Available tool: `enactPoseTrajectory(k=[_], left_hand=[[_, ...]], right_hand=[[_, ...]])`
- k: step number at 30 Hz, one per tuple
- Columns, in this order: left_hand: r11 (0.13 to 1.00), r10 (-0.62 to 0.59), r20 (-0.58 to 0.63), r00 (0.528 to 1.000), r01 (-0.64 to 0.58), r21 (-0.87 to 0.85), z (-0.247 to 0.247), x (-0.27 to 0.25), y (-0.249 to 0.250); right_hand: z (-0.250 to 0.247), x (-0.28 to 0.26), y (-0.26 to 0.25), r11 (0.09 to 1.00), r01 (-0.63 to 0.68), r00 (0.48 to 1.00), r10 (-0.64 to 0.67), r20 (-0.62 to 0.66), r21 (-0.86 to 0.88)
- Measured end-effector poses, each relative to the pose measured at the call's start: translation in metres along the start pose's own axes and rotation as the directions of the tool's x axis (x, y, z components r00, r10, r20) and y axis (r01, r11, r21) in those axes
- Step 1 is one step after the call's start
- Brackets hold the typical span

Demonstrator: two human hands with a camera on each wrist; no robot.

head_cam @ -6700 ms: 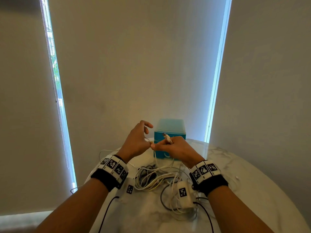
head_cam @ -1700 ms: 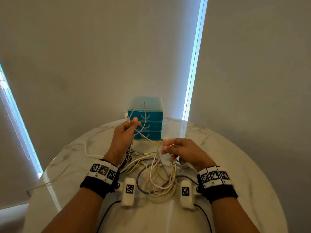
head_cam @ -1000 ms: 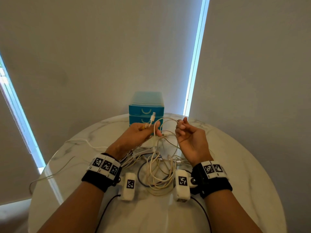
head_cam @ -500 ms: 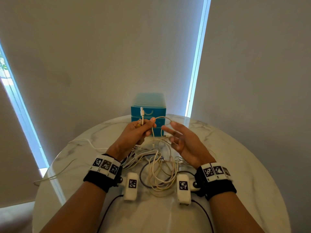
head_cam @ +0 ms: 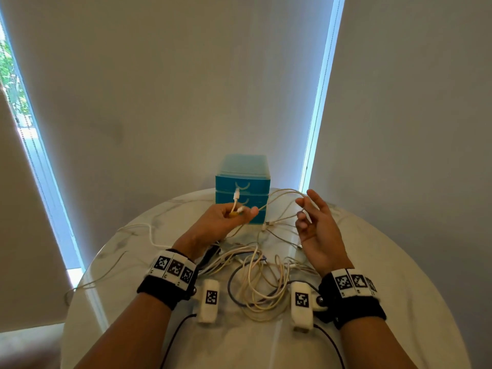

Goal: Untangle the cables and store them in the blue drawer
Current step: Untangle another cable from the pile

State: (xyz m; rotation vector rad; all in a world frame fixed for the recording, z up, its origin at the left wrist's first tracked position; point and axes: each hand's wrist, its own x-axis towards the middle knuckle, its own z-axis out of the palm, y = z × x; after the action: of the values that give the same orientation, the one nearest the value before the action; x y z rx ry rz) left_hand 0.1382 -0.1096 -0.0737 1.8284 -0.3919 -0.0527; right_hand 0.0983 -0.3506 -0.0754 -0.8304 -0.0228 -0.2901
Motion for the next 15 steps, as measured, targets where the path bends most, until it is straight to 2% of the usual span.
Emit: enactPoseTrajectory(k=[4,6,8,11,13,14,15], left_hand=[[0.990,-0.027,0.088,0.996,0.015,0.139,-0.006,-0.001,-0.004],[0.986,-0.031,0.064,0.997,0.020,0.163,-0.007,0.001,-0.005],[0.987,0.036,-0.040,0.999,-0.030,0.156,-0.008,0.000,-0.002],[0.994,0.113,-0.213,0.971,-0.112,0.018,-0.009,0.000,0.004],[0.980,0.093,-0.235,0.967,-0.130,-0.148,-0.010,0.000,0.009],[0.963,0.087,-0.233,0.969,-0.142,-0.227,-0.010,0.001,0.012],[0.943,0.093,-0.226,0.970,-0.159,-0.291,-0.010,0.002,0.013]], right_hand=[[-0.005,0.004,0.001,0.984,0.001,0.999,0.008,-0.051,0.181],[-0.008,0.005,-0.001,0.988,-0.014,0.998,0.023,-0.056,0.155],[-0.009,0.003,0.000,0.995,-0.059,0.994,0.051,-0.093,-0.081],[-0.003,-0.001,0.004,0.890,-0.013,0.990,-0.052,-0.129,-0.455],[0.007,-0.006,0.004,0.826,0.108,0.979,-0.186,-0.086,-0.553],[0.013,-0.009,0.004,0.796,0.150,0.976,-0.213,-0.040,-0.586],[0.020,-0.012,0.005,0.775,0.165,0.982,-0.186,0.030,-0.610]])
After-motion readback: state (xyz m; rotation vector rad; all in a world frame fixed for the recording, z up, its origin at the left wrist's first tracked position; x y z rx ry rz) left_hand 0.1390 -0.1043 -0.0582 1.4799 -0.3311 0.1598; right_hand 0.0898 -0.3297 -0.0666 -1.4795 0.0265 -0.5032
